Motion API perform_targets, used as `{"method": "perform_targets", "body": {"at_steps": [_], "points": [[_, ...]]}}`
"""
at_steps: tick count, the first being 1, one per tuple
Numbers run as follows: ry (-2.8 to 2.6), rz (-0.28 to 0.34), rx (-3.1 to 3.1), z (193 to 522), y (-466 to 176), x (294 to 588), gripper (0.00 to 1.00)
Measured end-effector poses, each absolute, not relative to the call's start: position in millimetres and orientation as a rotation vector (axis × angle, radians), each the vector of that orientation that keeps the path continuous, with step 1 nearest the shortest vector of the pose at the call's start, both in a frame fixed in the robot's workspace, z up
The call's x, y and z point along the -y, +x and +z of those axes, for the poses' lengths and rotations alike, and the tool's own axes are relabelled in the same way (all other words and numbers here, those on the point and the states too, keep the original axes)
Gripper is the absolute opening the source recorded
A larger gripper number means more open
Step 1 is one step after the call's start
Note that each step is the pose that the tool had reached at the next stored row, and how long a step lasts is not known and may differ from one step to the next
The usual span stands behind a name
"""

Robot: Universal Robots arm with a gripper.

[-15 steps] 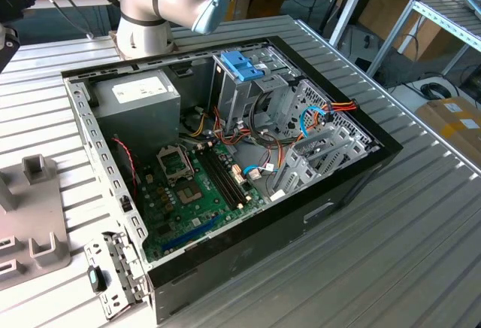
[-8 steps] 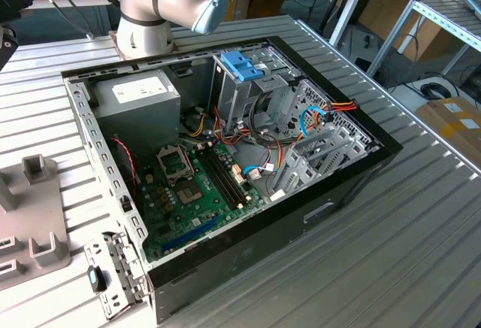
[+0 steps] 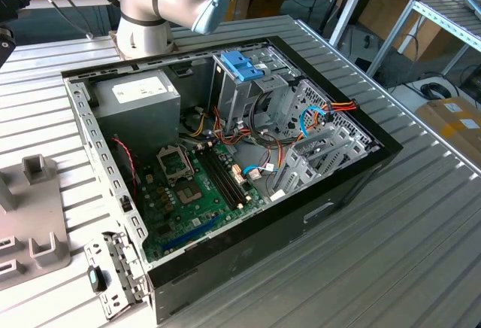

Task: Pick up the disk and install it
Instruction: 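Reach for the disk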

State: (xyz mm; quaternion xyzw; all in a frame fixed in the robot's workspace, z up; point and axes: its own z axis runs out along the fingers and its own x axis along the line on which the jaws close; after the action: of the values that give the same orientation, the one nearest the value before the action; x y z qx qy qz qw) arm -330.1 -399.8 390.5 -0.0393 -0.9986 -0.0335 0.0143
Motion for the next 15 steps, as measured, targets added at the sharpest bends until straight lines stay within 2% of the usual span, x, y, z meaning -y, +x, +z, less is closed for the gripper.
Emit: {"method": "perform_targets", "body": {"at_steps": [15], "points": [[-0.122,-0.104,3.109,390.4,-333.7,399.8,0.11]]}}
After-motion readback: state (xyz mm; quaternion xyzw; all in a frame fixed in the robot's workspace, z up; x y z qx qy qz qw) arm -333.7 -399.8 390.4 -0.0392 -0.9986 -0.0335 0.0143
